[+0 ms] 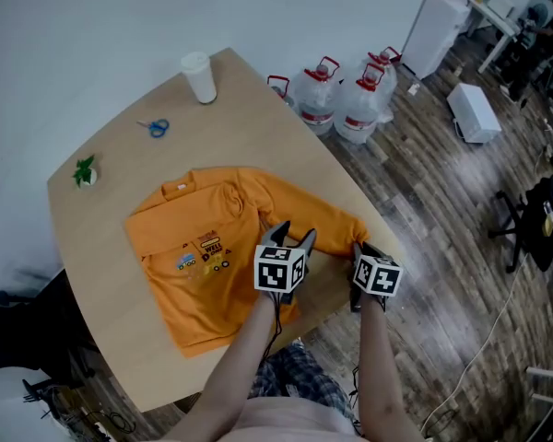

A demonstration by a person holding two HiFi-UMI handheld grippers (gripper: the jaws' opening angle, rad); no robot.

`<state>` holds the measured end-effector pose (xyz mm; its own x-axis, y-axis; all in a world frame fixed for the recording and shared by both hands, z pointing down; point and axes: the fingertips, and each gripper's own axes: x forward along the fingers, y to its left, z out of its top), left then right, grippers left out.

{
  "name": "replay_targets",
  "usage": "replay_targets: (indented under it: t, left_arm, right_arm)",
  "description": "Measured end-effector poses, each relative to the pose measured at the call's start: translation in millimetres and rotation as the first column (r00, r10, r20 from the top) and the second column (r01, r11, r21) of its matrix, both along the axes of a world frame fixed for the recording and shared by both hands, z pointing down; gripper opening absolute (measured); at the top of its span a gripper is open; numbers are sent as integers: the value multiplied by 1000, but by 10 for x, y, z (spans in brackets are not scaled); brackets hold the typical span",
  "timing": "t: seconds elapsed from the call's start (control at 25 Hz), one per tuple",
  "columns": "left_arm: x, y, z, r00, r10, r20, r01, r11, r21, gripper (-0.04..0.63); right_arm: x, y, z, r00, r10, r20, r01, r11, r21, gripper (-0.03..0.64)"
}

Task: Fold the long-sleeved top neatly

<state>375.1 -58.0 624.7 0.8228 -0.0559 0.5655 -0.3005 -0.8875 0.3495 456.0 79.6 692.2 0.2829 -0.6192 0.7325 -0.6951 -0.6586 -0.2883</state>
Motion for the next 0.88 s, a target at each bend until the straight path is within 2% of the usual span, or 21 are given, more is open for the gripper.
replay_targets:
  t: [0.04,0.4,0.64,0.88]
  left_arm:
    - [-15,-7,-2,1000,-3,0,3,1000,0,245]
    - [-170,-171,-53,999,-54,-7,54,998,10,245]
    - [-389,-441,-143,990,-141,-17,142,990,22,245]
    - [-810,-913,-250,964,-263,-29,264,964,43,245]
  right_arm:
    - [-1,-8,3,1000,0,6,0,1000,2,23]
    - [180,10,-376,995,32,-93,-28,999,47,21]
    - [227,-297,-864,984,-21,-178,43,992,122,21]
    - [96,-869,-1325,968,-112,-226,159,966,202,21]
